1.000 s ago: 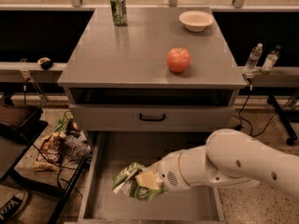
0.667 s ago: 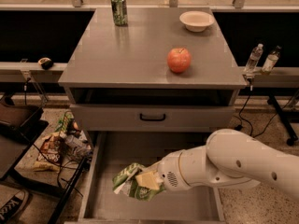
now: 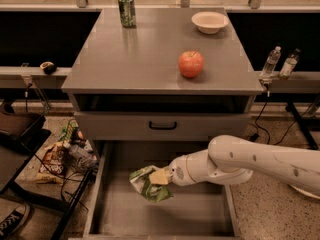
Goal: Place green jalapeno chip bag into middle drawer
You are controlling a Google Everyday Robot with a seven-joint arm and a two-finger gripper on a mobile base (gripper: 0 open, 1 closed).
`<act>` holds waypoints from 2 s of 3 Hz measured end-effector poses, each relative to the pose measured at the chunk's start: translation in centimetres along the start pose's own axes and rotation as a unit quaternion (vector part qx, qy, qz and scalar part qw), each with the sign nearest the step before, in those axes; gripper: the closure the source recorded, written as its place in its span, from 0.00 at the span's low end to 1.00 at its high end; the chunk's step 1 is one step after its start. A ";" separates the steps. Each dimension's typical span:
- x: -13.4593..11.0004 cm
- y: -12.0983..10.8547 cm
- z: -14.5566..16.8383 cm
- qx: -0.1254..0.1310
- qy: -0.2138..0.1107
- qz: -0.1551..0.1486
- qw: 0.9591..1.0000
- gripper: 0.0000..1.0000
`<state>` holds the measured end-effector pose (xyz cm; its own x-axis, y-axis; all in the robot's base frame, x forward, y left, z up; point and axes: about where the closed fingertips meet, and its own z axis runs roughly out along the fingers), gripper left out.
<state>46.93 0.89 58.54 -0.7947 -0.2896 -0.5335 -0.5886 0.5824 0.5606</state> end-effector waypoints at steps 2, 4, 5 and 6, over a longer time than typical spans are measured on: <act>3.4 -10.0 6.3 -0.029 -0.029 0.097 0.994 1.00; 5.0 -10.4 7.5 -0.038 -0.022 0.111 0.993 0.58; 5.0 -10.4 7.5 -0.038 -0.022 0.111 0.993 0.34; 5.0 -10.4 7.5 -0.038 -0.022 0.111 0.993 0.11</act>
Offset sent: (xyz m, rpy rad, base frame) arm 0.0378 -0.0381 -0.1820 0.2059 0.1915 -0.1956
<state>50.17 -0.90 45.31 -0.8994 -0.1264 -0.4184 -0.4112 0.5689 0.7122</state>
